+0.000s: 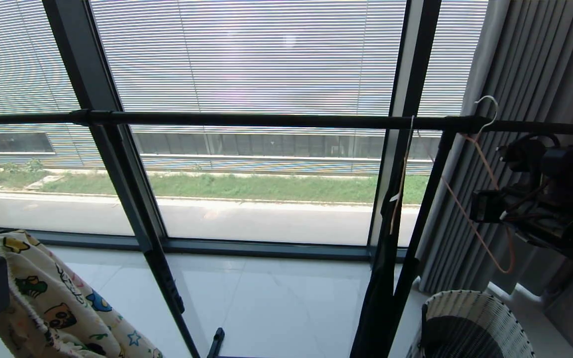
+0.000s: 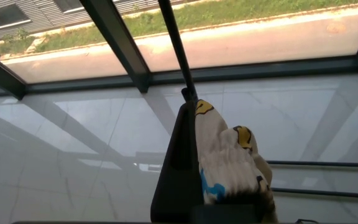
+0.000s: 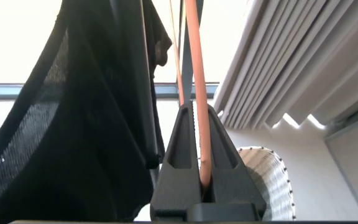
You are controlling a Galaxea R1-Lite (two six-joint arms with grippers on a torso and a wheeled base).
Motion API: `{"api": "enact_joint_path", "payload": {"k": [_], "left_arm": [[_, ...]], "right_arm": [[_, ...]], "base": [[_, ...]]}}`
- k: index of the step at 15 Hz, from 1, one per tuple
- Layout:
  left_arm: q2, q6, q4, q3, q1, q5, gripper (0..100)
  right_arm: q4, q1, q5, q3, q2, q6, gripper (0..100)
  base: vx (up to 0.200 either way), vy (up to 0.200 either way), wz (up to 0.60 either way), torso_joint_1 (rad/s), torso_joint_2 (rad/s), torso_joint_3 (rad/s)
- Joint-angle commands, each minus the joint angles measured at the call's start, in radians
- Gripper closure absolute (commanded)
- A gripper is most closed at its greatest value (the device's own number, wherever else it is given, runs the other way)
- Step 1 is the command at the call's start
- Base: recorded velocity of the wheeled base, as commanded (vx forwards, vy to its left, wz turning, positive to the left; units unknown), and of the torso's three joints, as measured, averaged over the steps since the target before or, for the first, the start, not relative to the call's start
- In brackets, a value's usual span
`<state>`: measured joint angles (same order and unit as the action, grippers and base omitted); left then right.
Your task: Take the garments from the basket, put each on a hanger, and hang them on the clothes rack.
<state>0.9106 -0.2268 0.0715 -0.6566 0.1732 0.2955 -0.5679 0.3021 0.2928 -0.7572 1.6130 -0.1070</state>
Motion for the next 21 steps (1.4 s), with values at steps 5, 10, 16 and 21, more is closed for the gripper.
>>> {"api": "enact_joint_path", "payload": {"k": [5,10,16,21], "left_arm": [[-0.009,0.000,0.001,-0.001,0.000,-0.001,100],[-0.012,0.000,0.001,-0.001,0.000,-0.001,100],[-0.012,0.000,0.001,-0.001,0.000,-0.001,100],[-0.012,0.001,0.001,0.028,0.009,-0.003,100]], "right_arm": [[-0.003,0.057,0.002,0.174,-0.171,0.009,100],[-0.003,0.089,0.002,0.253,-0.249,0.015,100],[-0.001,0.109,-0.004,0.263,-0.265,0.015,100],[-0.001,0.150,-0.049,0.262,-0.262,0.010,100]], "base": [[-0.200,0.000,0.00,0.004,0.01,0.002],[-0.200,0.000,0.00,-0.001,0.00,0.004],[-0.200,0.000,0.00,0.003,0.00,0.003],[-0.080,0.000,0.00,0.001,0.00,0.001]]}}
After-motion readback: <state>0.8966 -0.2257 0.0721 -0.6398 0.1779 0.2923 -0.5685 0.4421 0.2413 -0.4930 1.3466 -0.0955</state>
